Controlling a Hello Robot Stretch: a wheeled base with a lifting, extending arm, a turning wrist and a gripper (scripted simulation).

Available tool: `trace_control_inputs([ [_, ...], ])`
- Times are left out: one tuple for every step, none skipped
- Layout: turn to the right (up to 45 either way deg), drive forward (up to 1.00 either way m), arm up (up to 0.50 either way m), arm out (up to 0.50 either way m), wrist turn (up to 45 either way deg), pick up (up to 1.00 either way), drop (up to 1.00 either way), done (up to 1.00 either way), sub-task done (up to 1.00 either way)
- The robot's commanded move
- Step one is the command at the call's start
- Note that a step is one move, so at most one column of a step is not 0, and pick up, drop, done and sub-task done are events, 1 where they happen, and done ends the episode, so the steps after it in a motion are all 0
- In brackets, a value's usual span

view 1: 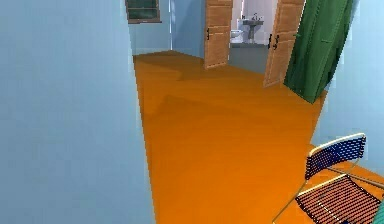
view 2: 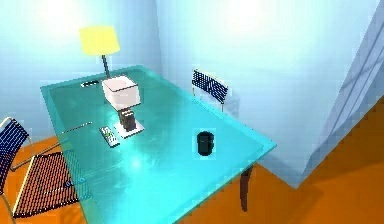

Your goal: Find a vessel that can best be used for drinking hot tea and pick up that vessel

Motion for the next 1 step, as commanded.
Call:
trace_control_inputs([
  [0.0, 0.00, 0.26, 0.00, 0.0, 0.00, 0.00, 0.00, 0.00],
])
